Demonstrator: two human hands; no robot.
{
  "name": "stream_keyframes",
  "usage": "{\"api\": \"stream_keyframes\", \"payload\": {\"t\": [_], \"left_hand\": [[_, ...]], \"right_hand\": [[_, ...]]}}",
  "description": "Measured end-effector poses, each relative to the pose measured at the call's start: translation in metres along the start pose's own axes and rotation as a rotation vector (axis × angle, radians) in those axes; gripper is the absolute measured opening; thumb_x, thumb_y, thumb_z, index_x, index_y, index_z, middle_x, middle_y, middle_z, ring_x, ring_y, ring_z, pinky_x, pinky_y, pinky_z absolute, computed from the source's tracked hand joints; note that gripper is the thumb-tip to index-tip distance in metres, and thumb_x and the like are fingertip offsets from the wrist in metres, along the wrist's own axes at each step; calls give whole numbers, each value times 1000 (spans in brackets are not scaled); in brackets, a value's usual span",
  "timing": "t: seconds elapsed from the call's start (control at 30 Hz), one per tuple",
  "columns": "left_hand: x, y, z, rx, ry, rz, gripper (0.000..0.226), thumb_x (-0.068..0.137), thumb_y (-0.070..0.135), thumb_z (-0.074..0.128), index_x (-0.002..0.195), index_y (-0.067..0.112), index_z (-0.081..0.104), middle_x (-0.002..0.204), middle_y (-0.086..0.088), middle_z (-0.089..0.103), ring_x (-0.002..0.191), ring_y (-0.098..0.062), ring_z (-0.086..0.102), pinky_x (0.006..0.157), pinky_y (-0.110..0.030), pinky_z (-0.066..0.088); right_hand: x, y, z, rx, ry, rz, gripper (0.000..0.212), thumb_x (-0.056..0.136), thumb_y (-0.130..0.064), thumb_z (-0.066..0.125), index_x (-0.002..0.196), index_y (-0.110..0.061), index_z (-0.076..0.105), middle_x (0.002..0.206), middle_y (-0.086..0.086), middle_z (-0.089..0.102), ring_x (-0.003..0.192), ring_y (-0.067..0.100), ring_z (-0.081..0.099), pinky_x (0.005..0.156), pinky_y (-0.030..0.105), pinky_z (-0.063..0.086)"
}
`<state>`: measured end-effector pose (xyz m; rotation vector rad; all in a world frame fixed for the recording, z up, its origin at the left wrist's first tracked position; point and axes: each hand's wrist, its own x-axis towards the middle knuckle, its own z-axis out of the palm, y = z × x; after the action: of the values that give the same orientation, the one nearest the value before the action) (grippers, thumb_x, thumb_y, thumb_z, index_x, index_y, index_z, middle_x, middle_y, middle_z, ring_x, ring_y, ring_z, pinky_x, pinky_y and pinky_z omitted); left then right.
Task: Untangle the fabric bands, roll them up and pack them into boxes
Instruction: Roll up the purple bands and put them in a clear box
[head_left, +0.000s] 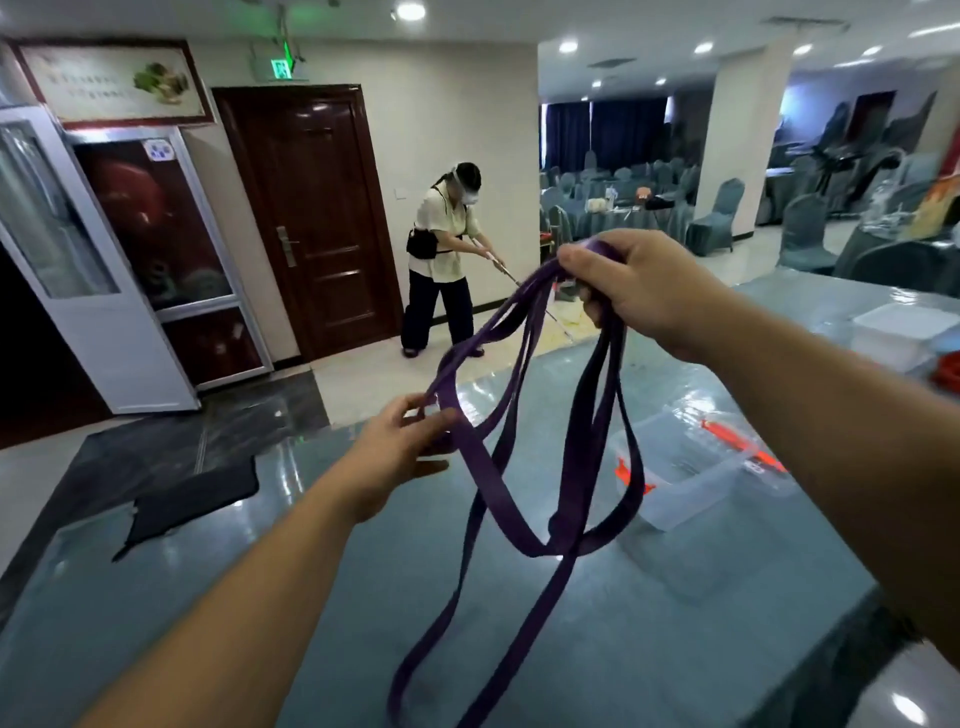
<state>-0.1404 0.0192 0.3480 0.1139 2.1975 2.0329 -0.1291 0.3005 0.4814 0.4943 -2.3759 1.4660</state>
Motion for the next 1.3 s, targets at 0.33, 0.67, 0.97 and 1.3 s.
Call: {"api": "stream_keyframes", "payload": {"t": [0.33, 0.67, 0.97, 1.3], "left_hand": [[8, -41, 138, 71, -382, 54, 106, 77, 58, 80, 161, 38, 19, 168, 5, 30, 152, -17, 32, 123, -42, 29], [2, -89, 281, 304, -615, 108, 30, 88, 23, 81, 115, 15, 70, 110, -4, 75, 102, -11, 70, 96, -22, 53], [71, -141, 297, 255, -462, -125, 26, 95, 27, 70, 75, 19, 56, 63, 1, 48, 58, -21, 49, 60, -32, 47], [186, -142, 289, 288, -370, -83, 20, 78, 32, 71, 93, 18, 69, 60, 10, 43, 52, -11, 36, 54, -28, 34]], "right_hand": [[-14, 2, -80, 186, 106, -16, 30, 102, -38, 59, 96, -9, 62, 73, 2, 55, 65, 21, 51, 68, 36, 50], [-29, 19, -146, 357, 279, -50, 28, 103, -36, 57, 99, -9, 54, 71, 1, 48, 58, 16, 45, 58, 35, 48], [-23, 129, -211, 321, 423, 169, 29, 104, -37, 57, 96, -9, 60, 65, -1, 46, 53, 14, 42, 53, 32, 43], [-8, 300, -214, 296, 418, 564, 29, 103, -35, 59, 91, -10, 63, 59, -2, 40, 49, 13, 35, 49, 27, 32]]}}
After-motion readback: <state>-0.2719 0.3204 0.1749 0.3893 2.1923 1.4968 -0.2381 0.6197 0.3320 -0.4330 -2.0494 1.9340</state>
